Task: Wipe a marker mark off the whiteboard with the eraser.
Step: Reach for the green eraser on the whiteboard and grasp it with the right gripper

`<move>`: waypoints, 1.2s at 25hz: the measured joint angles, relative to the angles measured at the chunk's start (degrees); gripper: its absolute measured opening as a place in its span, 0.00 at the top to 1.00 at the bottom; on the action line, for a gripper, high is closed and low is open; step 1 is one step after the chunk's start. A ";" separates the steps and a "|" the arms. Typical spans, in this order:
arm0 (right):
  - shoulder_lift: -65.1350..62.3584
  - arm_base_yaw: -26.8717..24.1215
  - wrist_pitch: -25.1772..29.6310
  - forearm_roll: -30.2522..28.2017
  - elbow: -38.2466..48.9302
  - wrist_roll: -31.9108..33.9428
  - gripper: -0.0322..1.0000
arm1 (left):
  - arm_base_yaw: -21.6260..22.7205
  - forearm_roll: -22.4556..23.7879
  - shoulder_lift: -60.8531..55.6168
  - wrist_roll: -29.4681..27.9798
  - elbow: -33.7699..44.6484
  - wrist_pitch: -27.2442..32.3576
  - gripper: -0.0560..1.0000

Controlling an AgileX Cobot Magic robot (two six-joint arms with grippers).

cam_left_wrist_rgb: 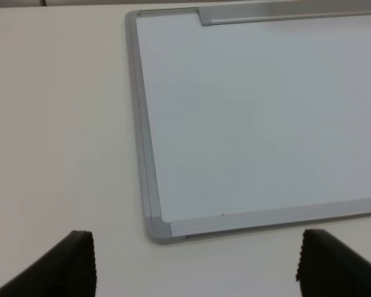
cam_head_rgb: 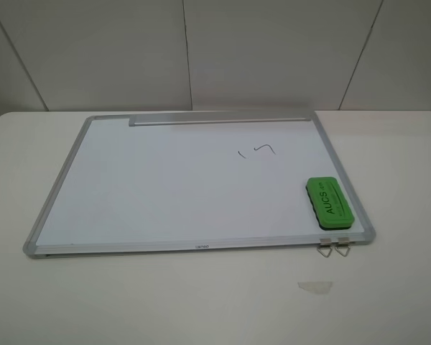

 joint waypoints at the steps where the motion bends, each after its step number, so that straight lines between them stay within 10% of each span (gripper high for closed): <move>1: 0.00 0.00 0.00 0.00 0.00 0.00 0.17 | 0.00 0.00 0.00 0.00 0.00 0.00 0.30; 10: 4.88 0.00 0.00 3.77 -0.25 0.10 0.17 | 0.00 0.00 0.00 0.00 0.00 0.00 0.30; 30: 62.40 2.16 -1.88 11.54 -21.88 -0.45 0.17 | 0.00 0.00 0.00 0.00 0.00 0.00 0.30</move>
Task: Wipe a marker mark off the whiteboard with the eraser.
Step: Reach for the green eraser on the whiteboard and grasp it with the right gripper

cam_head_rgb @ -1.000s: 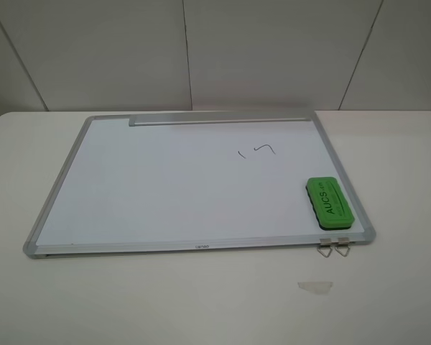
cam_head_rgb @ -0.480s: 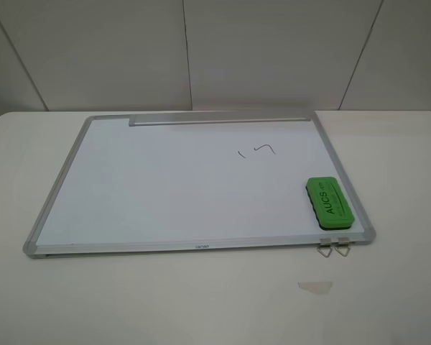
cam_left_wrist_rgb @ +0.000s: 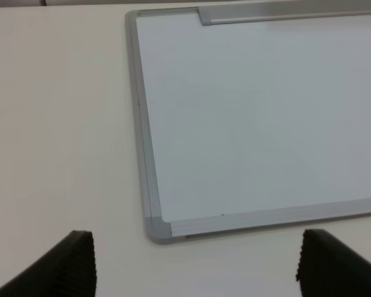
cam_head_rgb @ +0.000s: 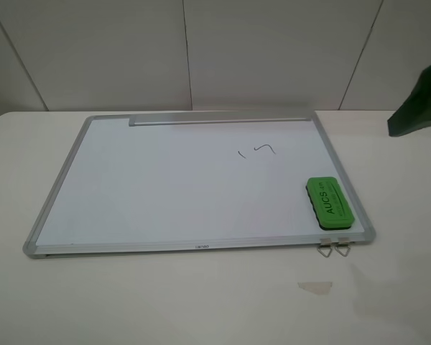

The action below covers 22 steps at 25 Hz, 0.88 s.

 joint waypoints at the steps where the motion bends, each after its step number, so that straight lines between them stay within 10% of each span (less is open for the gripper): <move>1: 2.50 1.23 -0.18 0.06 -0.72 0.00 0.17 | 0.00 0.00 0.00 0.00 0.00 0.00 0.30; 22: 36.52 9.81 -8.61 -7.68 -5.11 0.17 0.17 | 0.00 0.00 0.00 0.00 0.00 0.00 0.30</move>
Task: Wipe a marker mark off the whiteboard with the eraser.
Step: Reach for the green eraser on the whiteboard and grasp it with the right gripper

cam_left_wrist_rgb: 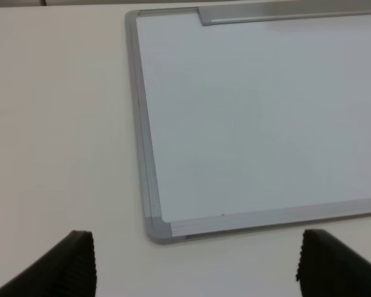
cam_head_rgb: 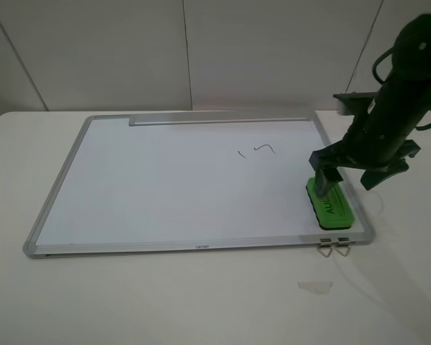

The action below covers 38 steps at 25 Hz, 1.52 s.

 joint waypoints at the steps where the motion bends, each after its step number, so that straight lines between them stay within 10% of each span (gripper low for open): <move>1: 0.71 0.00 -0.02 -0.06 -0.90 0.00 0.17 | 0.00 0.00 0.00 0.00 0.00 0.00 0.30; 25: 16.63 0.00 -1.90 0.00 -7.83 1.18 0.17 | 0.00 0.00 0.00 0.00 0.00 0.00 0.30; 30: 16.63 0.00 -1.72 -1.27 -7.83 1.33 0.38 | 0.00 0.00 0.00 0.00 0.00 0.00 0.30; 38: 16.63 0.00 -1.01 -1.27 -7.83 1.51 0.39 | 0.00 0.00 0.00 0.00 0.00 0.00 0.30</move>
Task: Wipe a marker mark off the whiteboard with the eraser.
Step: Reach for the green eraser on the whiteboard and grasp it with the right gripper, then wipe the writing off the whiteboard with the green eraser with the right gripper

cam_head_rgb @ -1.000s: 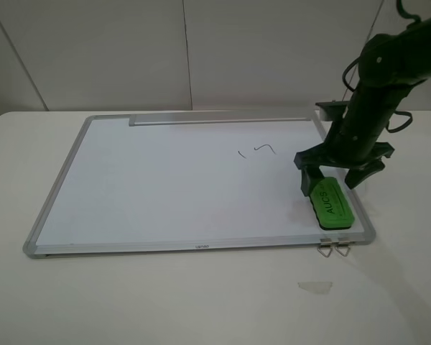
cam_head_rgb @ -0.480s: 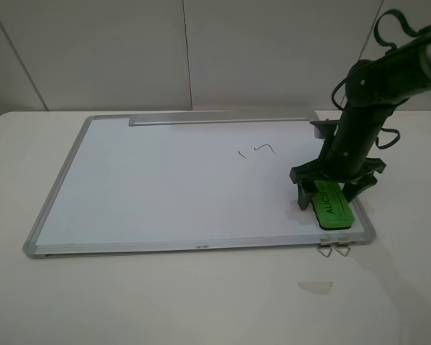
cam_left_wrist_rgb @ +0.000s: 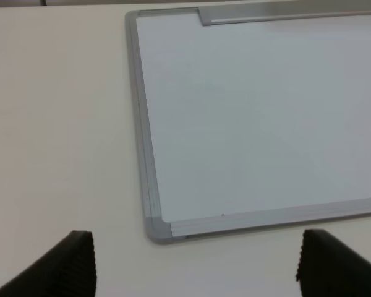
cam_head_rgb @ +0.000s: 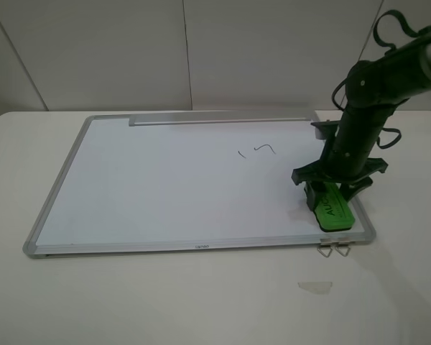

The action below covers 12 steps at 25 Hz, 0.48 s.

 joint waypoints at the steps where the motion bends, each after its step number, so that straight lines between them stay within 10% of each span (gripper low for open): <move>1: 0.00 0.00 0.06 0.00 0.00 0.00 0.39 | 0.00 0.00 0.00 0.00 0.00 0.00 0.30; 12: -1.77 1.25 15.44 0.00 -13.60 0.00 0.39 | 0.00 0.00 0.00 0.00 0.00 0.00 0.30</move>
